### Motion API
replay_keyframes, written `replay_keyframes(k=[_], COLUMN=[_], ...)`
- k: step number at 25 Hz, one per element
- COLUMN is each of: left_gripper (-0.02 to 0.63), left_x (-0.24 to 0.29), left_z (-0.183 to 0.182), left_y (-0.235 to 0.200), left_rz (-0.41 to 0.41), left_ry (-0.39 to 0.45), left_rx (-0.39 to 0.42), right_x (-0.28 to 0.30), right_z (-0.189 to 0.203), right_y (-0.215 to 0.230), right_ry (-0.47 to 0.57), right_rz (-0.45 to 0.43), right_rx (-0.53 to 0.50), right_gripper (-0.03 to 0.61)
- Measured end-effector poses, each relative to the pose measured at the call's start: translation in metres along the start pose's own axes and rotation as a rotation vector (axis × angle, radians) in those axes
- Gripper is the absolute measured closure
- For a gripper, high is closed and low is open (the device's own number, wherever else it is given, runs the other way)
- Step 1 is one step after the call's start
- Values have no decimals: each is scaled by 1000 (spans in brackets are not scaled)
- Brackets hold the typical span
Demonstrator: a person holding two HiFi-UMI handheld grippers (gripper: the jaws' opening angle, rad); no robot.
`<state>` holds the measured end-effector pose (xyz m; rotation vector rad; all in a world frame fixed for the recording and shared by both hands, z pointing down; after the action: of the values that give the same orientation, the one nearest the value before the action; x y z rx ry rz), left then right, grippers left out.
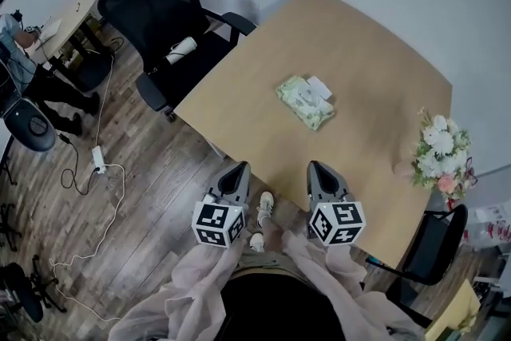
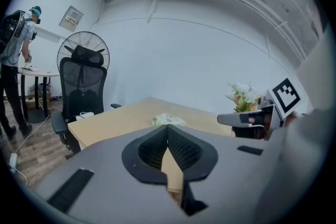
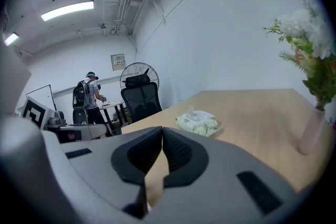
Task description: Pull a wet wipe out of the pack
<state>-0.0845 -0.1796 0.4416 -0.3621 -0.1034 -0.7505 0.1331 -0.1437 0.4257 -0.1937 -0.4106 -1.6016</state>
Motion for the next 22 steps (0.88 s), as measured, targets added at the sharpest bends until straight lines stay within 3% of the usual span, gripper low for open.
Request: replay_keyframes(k=[22], left_gripper=[603], left_x=[64], left_z=[-3], left_y=[-33], left_rz=[15], left_ry=[-68], left_rx=[-42], right_x=[85], right_z=[-42], right_y=[41], right_ry=[-34], right_rz=[27], right_rx=[-57], right_gripper=[566])
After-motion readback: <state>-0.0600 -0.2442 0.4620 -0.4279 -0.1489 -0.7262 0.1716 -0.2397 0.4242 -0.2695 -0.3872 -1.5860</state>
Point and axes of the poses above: the fingertips, and each gripper's own axes: x forward along the fingers, y to its right, z out of its underside, the point moved 7 cm from there along -x, backward along the fingers, and after that the axes turned 9 degrees about z, right-handed, at the moved point
